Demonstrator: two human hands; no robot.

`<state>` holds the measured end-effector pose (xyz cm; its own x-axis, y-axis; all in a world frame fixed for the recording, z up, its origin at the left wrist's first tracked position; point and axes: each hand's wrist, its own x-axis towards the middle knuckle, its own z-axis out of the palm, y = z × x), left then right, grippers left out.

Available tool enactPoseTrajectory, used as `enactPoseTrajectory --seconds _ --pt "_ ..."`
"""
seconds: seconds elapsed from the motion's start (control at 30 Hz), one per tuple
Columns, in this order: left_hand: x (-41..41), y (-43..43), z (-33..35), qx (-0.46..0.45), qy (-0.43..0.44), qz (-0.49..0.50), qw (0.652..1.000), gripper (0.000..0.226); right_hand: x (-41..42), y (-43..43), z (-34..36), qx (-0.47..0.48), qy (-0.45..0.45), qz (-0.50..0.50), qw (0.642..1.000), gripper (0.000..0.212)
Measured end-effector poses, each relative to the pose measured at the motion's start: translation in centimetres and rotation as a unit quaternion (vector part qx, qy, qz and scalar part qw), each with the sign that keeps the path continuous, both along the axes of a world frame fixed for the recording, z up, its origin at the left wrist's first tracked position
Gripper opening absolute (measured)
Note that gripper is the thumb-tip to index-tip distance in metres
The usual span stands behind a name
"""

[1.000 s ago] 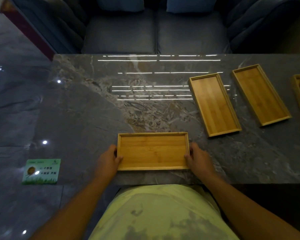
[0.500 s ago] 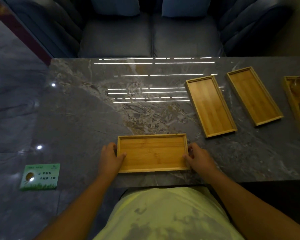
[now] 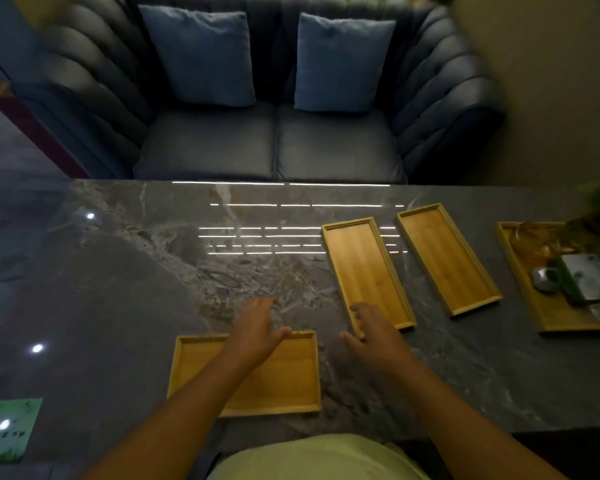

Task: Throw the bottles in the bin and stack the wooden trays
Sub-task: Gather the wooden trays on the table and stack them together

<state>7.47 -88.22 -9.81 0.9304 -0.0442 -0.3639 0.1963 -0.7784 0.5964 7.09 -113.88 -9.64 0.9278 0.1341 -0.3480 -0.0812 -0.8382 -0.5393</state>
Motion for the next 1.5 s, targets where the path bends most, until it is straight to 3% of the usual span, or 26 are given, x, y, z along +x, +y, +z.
enactPoseTrajectory --seconds 0.33,0.67,1.1,1.37,1.5 --pt "5.9 -12.6 -1.8 0.072 0.024 -0.021 0.997 0.068 9.4 -10.2 -1.1 -0.069 0.011 0.024 0.997 0.070" --pt "10.0 -16.8 -3.2 0.021 0.078 0.091 0.993 0.059 14.2 -11.9 -3.6 -0.026 0.053 0.002 0.998 0.023" --pt "10.2 -16.6 -4.0 0.022 0.069 0.100 0.992 0.048 15.2 -11.2 -4.3 -0.087 0.049 0.045 0.994 0.015" --pt "10.1 -17.1 -1.2 -0.038 0.028 0.123 0.991 0.031 13.9 -12.3 -1.6 0.030 0.020 0.009 0.999 0.008" --pt "9.7 -16.8 1.3 -0.046 -0.027 0.117 0.992 0.010 13.1 -12.7 0.7 0.103 0.012 -0.024 0.994 0.007"
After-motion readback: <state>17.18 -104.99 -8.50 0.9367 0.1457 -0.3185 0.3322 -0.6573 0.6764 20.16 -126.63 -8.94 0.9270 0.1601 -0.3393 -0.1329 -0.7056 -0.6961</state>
